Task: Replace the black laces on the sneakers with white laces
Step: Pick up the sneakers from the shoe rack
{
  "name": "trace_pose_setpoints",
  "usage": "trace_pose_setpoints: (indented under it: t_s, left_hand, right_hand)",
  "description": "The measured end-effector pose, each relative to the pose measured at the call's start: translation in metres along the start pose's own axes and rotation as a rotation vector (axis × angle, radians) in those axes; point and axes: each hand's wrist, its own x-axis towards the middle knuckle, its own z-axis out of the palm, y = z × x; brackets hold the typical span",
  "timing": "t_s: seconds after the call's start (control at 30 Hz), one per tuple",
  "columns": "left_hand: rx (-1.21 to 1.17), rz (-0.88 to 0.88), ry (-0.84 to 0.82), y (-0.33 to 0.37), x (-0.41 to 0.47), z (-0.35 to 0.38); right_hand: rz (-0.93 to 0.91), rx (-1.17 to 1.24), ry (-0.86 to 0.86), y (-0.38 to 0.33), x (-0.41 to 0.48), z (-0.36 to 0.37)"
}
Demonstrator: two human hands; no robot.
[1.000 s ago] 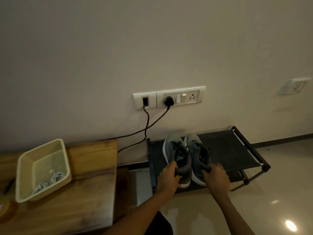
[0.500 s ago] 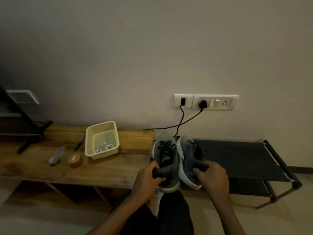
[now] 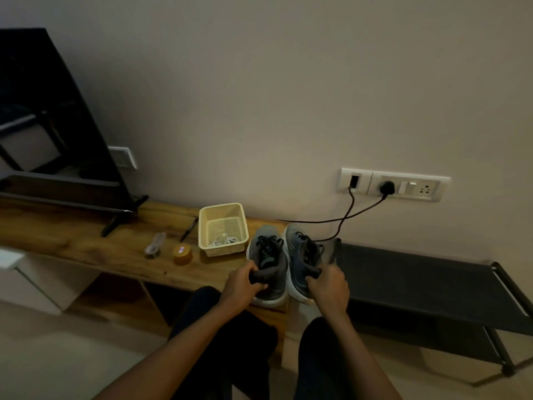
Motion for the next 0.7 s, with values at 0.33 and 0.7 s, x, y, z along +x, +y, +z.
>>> trace_pose_setpoints:
  t_s: [0.33,0.7]
  left_hand:
    - [0.057,-0.094,0.028,-0.044,0.026,0.004]
    - [0.175,-0.141,0.099,-0.060,0.035,0.007]
  right_hand:
    - [-0.070,-0.162,-0.031,-0.006,0.012,0.067]
    - [-0.143,-0.231,-0.094,-0.024,0.016,0.096]
